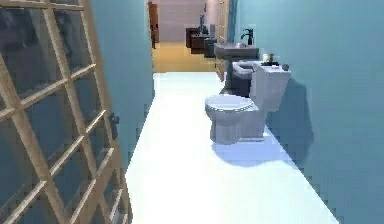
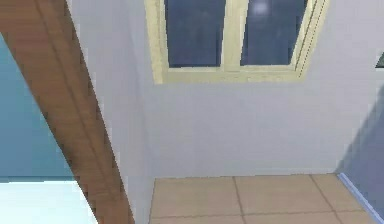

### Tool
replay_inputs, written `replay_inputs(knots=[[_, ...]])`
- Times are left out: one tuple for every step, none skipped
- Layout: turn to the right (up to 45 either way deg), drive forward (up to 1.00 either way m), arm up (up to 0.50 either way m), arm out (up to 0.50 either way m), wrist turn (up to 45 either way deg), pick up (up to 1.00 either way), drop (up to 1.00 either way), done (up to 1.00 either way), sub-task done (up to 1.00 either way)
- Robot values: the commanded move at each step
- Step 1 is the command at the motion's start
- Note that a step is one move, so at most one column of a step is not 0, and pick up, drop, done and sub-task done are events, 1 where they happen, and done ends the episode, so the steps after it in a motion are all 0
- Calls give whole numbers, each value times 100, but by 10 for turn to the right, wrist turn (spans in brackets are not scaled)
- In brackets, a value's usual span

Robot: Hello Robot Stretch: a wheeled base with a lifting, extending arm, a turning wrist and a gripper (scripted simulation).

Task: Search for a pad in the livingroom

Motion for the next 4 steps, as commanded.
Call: replay_inputs(knots=[[0,100,0,0,0,0,0,0,0],[-120,0,0,0,0,0,0,0,0],[0,25,0,0,0,0,0,0,0],[0,70,0,0,0,0,0,0,0]])
